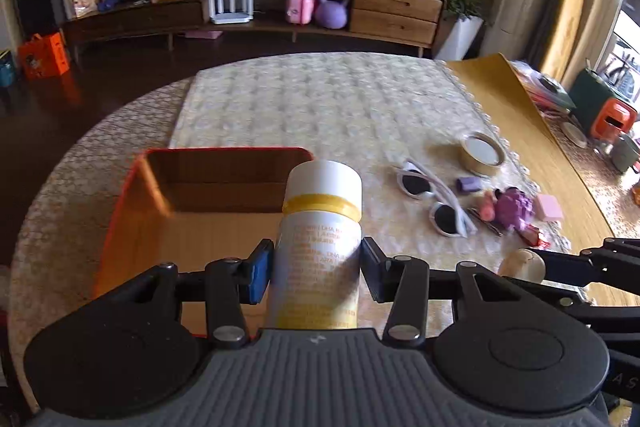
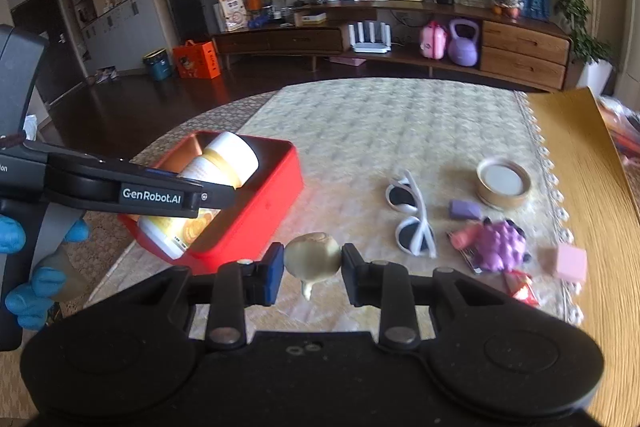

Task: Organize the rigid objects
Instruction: 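Carry the bottle with the left gripper over the red tin box while the right carries the knob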

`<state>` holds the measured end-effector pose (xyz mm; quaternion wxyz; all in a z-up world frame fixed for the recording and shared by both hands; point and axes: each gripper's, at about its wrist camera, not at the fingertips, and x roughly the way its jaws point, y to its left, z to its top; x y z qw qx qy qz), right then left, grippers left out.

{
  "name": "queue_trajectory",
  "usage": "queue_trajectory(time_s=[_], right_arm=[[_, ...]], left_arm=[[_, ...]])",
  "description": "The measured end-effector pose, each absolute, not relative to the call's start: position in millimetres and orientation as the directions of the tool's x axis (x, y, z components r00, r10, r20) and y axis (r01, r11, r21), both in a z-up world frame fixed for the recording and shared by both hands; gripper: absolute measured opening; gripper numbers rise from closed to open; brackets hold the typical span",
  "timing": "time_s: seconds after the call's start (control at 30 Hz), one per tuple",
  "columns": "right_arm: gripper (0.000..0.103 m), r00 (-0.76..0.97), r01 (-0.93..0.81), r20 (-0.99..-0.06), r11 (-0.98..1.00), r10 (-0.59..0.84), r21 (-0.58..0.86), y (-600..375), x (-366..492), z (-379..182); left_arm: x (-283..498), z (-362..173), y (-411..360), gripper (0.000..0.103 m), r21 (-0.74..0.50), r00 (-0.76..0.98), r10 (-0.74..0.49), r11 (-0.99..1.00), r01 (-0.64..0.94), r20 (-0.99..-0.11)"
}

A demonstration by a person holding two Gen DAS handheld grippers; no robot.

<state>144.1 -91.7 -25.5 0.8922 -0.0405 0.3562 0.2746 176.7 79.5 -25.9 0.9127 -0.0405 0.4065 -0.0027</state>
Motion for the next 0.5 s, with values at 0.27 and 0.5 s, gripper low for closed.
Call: queue_trajectory(time_s=[0.27, 0.5], right_arm=[[0.030, 0.564, -0.604, -0.648, 0.791, 0.512, 0.099, -39, 166, -25], [0.030, 0.531, -0.669, -0.673, 0.742, 0.514, 0.040, 9, 194, -39]], left_arm=[[193, -33, 131, 0.046, -0.035, 0.659, 0.045, 0.993, -0.109, -0.751], [221, -55, 162, 0.046, -0.010, 0.613, 0.085, 0.989, -0.150, -0.786]])
